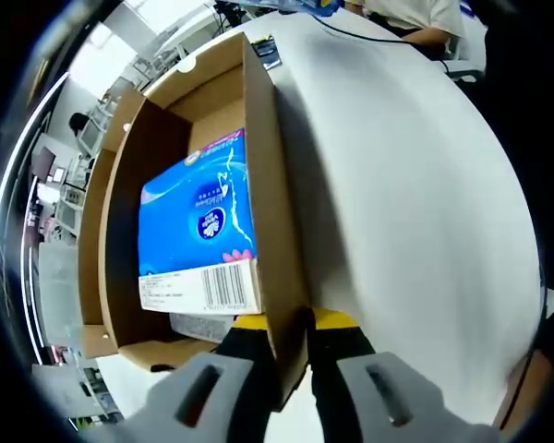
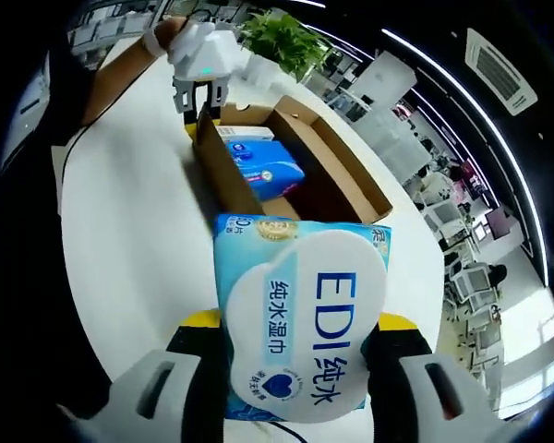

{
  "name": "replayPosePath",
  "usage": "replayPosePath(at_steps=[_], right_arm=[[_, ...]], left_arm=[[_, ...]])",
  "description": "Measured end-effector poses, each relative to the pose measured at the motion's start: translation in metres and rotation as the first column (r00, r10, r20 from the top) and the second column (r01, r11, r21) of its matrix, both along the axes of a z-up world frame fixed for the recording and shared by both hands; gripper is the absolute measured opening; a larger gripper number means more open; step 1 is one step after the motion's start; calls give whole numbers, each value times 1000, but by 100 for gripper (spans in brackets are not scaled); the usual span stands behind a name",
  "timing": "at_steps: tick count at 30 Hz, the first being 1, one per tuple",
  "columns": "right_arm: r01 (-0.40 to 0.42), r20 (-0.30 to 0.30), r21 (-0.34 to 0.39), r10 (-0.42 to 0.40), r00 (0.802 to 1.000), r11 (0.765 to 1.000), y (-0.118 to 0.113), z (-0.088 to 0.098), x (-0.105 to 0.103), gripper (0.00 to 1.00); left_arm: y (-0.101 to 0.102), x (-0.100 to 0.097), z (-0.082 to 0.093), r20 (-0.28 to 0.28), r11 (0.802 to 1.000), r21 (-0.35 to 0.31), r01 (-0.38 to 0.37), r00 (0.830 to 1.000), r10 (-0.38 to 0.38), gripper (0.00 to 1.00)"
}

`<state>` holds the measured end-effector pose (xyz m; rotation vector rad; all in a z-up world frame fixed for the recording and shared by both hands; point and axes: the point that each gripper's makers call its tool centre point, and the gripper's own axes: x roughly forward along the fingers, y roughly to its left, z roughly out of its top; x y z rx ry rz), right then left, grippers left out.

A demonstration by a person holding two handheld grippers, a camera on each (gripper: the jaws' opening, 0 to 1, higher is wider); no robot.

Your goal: Operate the shoe box by opening the lid, removing the specified soft item, and placing it in the target area until the item is outside and the box remains undamaged.

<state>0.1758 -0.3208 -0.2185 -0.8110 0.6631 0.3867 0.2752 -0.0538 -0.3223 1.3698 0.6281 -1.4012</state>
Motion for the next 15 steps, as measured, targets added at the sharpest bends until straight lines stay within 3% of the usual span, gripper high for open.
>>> replayPosePath(at_steps=[15], right_arm=[[-3, -48, -123, -3, 999, 992, -46, 2, 18, 59]], left_arm=[[-1, 0, 0, -2, 1000, -1, 0, 1000, 0, 10]])
